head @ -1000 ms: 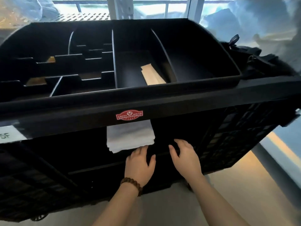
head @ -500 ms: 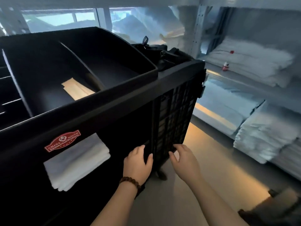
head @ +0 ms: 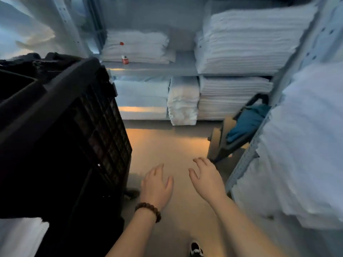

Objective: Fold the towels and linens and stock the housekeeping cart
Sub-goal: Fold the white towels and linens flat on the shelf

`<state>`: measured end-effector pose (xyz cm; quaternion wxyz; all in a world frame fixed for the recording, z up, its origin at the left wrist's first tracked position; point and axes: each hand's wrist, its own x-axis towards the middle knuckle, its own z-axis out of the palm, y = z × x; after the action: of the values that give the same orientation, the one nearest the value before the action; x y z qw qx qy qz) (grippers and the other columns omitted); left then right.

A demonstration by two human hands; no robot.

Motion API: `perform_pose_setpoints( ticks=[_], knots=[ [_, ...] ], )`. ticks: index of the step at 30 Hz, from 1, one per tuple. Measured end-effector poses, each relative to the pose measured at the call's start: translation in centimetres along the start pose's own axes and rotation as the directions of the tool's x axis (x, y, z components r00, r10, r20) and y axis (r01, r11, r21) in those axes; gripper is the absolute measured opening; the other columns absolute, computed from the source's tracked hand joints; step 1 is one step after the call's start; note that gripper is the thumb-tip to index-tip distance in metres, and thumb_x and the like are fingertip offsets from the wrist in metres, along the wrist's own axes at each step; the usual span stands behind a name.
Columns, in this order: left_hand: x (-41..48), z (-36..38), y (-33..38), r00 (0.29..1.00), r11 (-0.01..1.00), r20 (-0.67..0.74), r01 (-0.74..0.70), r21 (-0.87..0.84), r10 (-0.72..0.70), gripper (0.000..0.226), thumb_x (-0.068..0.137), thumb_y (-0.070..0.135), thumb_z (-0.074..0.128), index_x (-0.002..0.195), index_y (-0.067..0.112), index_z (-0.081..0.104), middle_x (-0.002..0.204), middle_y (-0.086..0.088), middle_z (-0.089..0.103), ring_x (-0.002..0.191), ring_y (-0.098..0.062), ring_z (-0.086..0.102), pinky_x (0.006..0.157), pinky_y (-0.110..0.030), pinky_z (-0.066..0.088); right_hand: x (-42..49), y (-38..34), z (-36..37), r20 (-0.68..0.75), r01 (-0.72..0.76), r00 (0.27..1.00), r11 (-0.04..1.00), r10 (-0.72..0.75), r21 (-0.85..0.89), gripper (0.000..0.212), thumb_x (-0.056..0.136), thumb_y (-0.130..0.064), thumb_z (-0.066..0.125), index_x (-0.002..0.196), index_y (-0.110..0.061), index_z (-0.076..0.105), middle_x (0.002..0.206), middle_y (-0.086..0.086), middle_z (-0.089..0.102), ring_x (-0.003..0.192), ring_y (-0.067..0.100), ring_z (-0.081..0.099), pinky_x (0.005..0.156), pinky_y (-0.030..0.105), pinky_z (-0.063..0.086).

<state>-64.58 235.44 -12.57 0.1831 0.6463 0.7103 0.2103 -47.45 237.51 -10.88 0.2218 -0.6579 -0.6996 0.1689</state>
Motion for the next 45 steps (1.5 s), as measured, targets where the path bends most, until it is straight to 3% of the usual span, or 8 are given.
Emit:
perform_pose_setpoints(
  ticks=[3, 8, 17, 19, 25, 31, 40, 45],
  knots=[
    [-1.3, 3.1, 4.4, 0.985, 0.991, 0.115, -0.129, -0.029, 0.131, 0.056, 0.096, 0.046, 0.042, 0.146, 0.023, 0.034, 0.147, 0.003, 0.041, 0.133, -0.017, 0.037, 0.113, -0.038, 0.03, -3.9, 4.7, -3.0, -0.094, -0.169, 0.981, 0.986, 0.168, -0.005, 0.045, 0.093, -0.031, 0.052, 0.134, -0.015, 0.052, 0.139, 0.001, 0.048, 0.125, 0.02, 0.046, 0.104, 0.035, 0.038],
    [-4.0, 7.2, 12.1, 0.905, 0.938, 0.25, -0.345, -0.047, 0.345, 0.054, 0.096, 0.045, 0.042, 0.144, 0.021, 0.036, 0.144, 0.001, 0.044, 0.13, -0.018, 0.04, 0.11, -0.038, 0.033, -10.8, 10.3, -7.7, -0.235, -0.377, 0.895, 0.924, 0.38, 0.059, 0.039, 0.09, -0.027, 0.057, 0.126, -0.009, 0.057, 0.127, 0.007, 0.055, 0.117, 0.024, 0.05, 0.097, 0.03, 0.037],
    [-14.7, 13.5, 25.5, 0.646, 0.73, 0.363, -0.661, -0.174, 0.672, 0.055, 0.096, 0.047, 0.043, 0.144, 0.02, 0.038, 0.142, 0.001, 0.047, 0.13, -0.018, 0.041, 0.106, -0.036, 0.035, -25.3, 18.6, -15.6, -0.388, -0.659, 0.645, 0.736, 0.658, 0.154, 0.039, 0.093, -0.031, 0.053, 0.126, -0.01, 0.054, 0.13, 0.011, 0.053, 0.119, 0.03, 0.05, 0.097, 0.04, 0.043],
    [-17.7, 14.7, 28.0, 0.582, 0.679, 0.381, -0.706, -0.202, 0.718, 0.056, 0.097, 0.046, 0.043, 0.144, 0.017, 0.038, 0.142, -0.002, 0.047, 0.129, -0.02, 0.043, 0.106, -0.037, 0.036, -28.8, 20.2, -17.1, -0.4, -0.714, 0.586, 0.683, 0.705, 0.157, 0.04, 0.093, -0.03, 0.053, 0.128, -0.011, 0.053, 0.135, 0.008, 0.049, 0.123, 0.027, 0.046, 0.1, 0.036, 0.039],
    [-26.8, 18.8, 33.8, 0.442, 0.572, 0.415, -0.772, -0.275, 0.796, 0.057, 0.096, 0.047, 0.046, 0.144, 0.018, 0.04, 0.144, -0.002, 0.046, 0.13, -0.022, 0.043, 0.103, -0.035, 0.034, -39.4, 23.3, -20.6, -0.501, -0.781, 0.44, 0.593, 0.745, 0.195, 0.04, 0.093, -0.026, 0.055, 0.13, -0.012, 0.054, 0.136, 0.007, 0.051, 0.125, 0.026, 0.046, 0.101, 0.037, 0.038],
    [-33.9, 22.1, 36.7, 0.29, 0.495, 0.525, -0.814, -0.305, 0.8, 0.062, 0.098, 0.053, 0.033, 0.151, 0.024, 0.023, 0.154, 0.002, 0.03, 0.14, -0.018, 0.028, 0.113, -0.035, 0.025, -48.0, 25.0, -22.0, -0.517, -0.841, 0.304, 0.48, 0.8, 0.249, 0.042, 0.095, -0.029, 0.052, 0.134, -0.015, 0.051, 0.141, 0.002, 0.046, 0.124, 0.022, 0.048, 0.101, 0.034, 0.039],
    [-36.7, 24.7, 41.5, 0.079, 0.276, 0.438, -0.87, -0.408, 0.896, 0.059, 0.096, 0.049, 0.042, 0.146, 0.019, 0.035, 0.147, -0.001, 0.041, 0.133, -0.02, 0.036, 0.107, -0.035, 0.032, -52.2, 27.9, -23.5, -0.59, -0.867, 0.175, 0.407, 0.788, 0.287, 0.042, 0.093, -0.026, 0.056, 0.133, -0.012, 0.052, 0.137, 0.005, 0.049, 0.126, 0.023, 0.045, 0.102, 0.037, 0.039],
    [-37.2, 28.3, 47.4, -0.036, 0.149, 0.439, -0.913, -0.38, 0.898, 0.071, 0.091, 0.057, 0.043, 0.15, 0.021, 0.023, 0.154, -0.002, 0.03, 0.137, -0.024, 0.03, 0.108, -0.042, 0.031, -53.9, 32.6, -27.2, -0.632, -0.939, 0.133, 0.3, 0.764, 0.165, 0.053, 0.091, -0.035, 0.057, 0.14, -0.019, 0.044, 0.149, 0.005, 0.035, 0.135, 0.024, 0.033, 0.107, 0.035, 0.032]
  ],
)
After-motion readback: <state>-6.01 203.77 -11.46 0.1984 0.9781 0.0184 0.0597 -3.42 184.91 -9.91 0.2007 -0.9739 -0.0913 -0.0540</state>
